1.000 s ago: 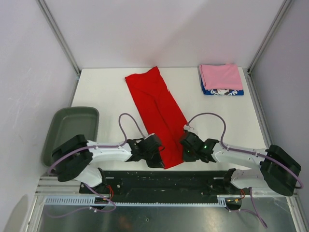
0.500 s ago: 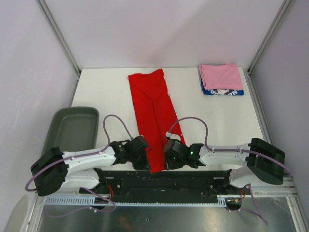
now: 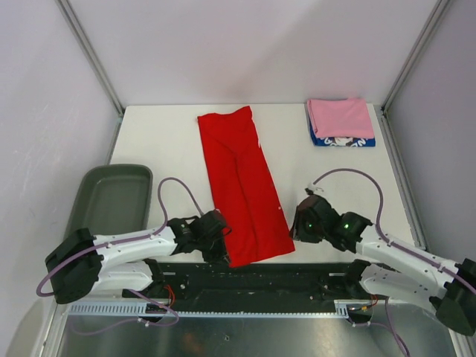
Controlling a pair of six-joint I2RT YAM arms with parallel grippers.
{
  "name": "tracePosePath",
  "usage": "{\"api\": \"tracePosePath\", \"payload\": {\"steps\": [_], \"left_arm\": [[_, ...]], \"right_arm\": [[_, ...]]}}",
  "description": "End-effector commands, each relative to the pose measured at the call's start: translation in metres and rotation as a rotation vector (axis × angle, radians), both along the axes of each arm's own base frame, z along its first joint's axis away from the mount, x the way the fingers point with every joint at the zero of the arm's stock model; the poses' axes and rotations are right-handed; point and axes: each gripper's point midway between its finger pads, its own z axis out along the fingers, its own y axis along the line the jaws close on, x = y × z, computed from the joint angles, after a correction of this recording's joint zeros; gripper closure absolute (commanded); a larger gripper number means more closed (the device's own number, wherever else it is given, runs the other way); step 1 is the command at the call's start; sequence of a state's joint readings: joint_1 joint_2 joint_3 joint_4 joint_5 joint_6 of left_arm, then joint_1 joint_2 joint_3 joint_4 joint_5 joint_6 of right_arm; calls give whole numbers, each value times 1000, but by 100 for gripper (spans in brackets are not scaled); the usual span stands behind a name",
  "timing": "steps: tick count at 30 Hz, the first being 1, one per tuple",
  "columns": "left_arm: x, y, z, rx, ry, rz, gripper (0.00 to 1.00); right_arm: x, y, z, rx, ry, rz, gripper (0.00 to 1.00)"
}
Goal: Fold and stack the t-shirts
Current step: Rotate the tshirt 90 degrees, then grab the bottom of the folded rectangular tshirt with both arms
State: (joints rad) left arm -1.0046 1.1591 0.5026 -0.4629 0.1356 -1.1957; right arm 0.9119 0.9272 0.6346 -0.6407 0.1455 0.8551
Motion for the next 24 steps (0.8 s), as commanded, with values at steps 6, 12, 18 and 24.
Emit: {"api": "tracePosePath", "payload": {"steps": [6, 12, 18, 24], "left_arm": [[-4, 3, 2, -17, 6, -3, 91], [-4, 3, 3, -21, 5, 4, 91], [-3, 4, 2, -19, 2, 11, 91], [-4, 4, 2, -17, 2, 10, 91]], "right_arm": [[1, -27, -37, -26, 103, -35, 59], [-2, -20, -49, 28, 138, -23, 59], [-4, -17, -56, 47, 148, -22, 59], [-5, -13, -59, 73, 152, -18, 59]]}}
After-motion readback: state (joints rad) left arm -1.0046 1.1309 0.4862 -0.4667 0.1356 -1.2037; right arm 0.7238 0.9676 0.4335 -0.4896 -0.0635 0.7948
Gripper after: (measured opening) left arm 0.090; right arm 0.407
